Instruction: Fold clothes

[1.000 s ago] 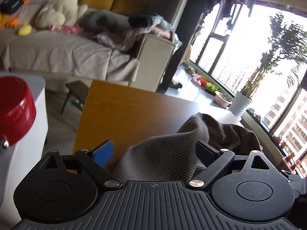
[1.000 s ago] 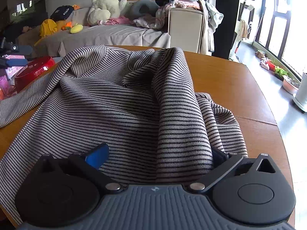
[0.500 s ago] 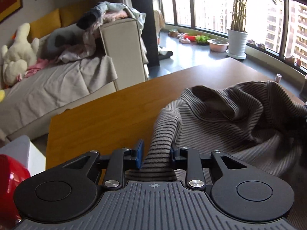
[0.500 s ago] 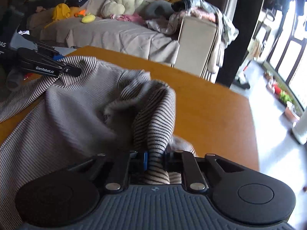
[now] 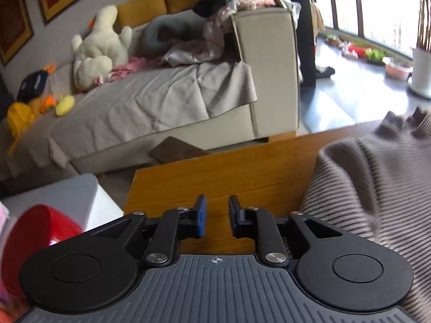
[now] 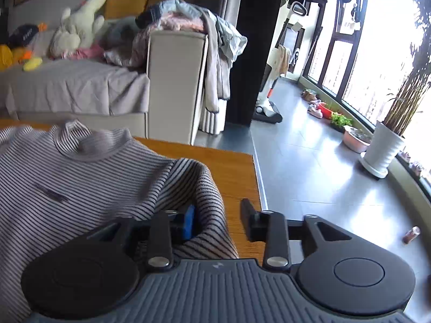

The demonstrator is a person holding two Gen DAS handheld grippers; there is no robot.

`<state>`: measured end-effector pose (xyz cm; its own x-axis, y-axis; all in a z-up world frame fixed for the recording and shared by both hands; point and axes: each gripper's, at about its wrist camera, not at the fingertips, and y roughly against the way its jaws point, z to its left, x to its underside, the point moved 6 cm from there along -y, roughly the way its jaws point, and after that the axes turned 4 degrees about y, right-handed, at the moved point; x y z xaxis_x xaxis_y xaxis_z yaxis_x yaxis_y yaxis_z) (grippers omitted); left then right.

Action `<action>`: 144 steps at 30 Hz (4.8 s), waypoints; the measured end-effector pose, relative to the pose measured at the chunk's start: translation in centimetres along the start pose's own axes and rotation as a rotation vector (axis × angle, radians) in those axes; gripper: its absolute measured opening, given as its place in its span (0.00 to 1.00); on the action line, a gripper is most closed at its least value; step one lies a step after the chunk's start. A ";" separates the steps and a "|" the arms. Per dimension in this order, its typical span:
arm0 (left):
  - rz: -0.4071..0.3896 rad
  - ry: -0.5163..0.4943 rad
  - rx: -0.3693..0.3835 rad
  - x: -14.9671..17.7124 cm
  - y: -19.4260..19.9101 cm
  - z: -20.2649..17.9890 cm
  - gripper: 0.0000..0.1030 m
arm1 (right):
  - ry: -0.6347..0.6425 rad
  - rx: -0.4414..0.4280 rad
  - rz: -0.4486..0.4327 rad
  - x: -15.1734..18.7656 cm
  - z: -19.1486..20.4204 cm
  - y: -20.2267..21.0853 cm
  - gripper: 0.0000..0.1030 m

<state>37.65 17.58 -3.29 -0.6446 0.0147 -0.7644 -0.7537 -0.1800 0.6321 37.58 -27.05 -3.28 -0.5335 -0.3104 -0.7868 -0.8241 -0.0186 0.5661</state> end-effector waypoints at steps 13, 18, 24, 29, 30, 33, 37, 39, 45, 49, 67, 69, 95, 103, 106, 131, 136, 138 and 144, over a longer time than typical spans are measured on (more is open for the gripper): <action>-0.146 -0.025 0.543 8.1 12.4 -12.8 0.95 | 0.099 -0.216 -0.030 8.0 4.7 17.4 0.59; -0.113 -0.092 0.611 10.5 12.6 -14.0 1.00 | 0.382 -0.131 -0.016 11.2 10.3 16.6 0.66; -0.094 -0.077 0.555 11.8 13.6 -13.2 1.00 | 0.165 -0.135 0.039 11.1 7.1 16.4 0.07; -0.051 -0.033 0.612 14.7 16.6 -11.6 1.00 | -0.063 -0.036 0.018 10.2 -0.2 19.6 0.07; -0.060 -0.012 0.607 14.6 16.7 -11.2 1.00 | -0.131 -0.032 -0.004 9.2 -2.0 20.2 0.07; -0.069 0.055 0.592 14.3 16.5 -10.0 1.00 | -0.275 -0.049 -0.114 4.2 -5.9 21.9 0.07; -0.054 0.106 0.585 13.8 16.5 -8.6 1.00 | -0.286 -0.152 -0.262 -4.3 -5.7 23.4 0.07; -0.075 0.097 0.581 13.7 17.7 -7.8 1.00 | -0.253 -0.229 -0.304 -8.4 -3.5 23.3 0.07; -0.104 0.104 0.507 13.6 19.8 -3.4 1.00 | -0.143 -0.425 -0.288 -15.1 6.7 19.3 0.07; -0.128 0.109 0.447 13.7 20.9 -0.1 1.00 | -0.113 -0.486 -0.224 -15.9 12.6 15.4 0.07; -0.120 0.277 0.240 13.4 19.6 9.8 1.00 | 0.242 -0.699 -0.113 -8.0 25.7 17.4 0.42; -0.132 0.294 0.230 13.0 19.7 10.5 1.00 | 0.352 -0.757 -0.080 -4.5 28.5 18.7 0.43; -0.101 0.252 0.314 10.6 18.6 4.4 1.00 | 0.579 -0.043 -0.490 -13.9 17.0 18.4 0.04; -0.044 0.150 0.392 10.7 17.1 -1.5 1.00 | 0.596 -0.008 -0.279 -6.5 10.6 12.8 0.23; -0.031 0.121 0.411 10.6 16.8 -3.2 1.00 | 0.586 -0.009 -0.218 -3.7 8.0 11.9 0.34; -0.057 -0.072 0.310 8.3 11.3 -8.2 1.00 | -0.203 -0.428 0.084 1.4 5.7 5.0 0.19; -0.084 -0.098 0.178 7.4 9.4 -6.5 1.00 | -0.043 -0.442 -0.093 -4.5 8.8 7.9 0.04; -0.080 -0.065 0.133 6.9 8.8 -5.2 1.00 | -0.030 -0.450 -0.161 -7.4 8.9 8.9 0.04; -0.070 -0.063 0.161 7.7 9.6 -3.3 1.00 | -0.068 -0.418 -0.101 -7.5 7.2 5.4 0.04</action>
<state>25.85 12.68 -3.50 -0.5925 0.0837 -0.8012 -0.8048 -0.0168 0.5934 35.74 -17.94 3.96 -0.4772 -0.2243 -0.8497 -0.7320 -0.4335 0.5256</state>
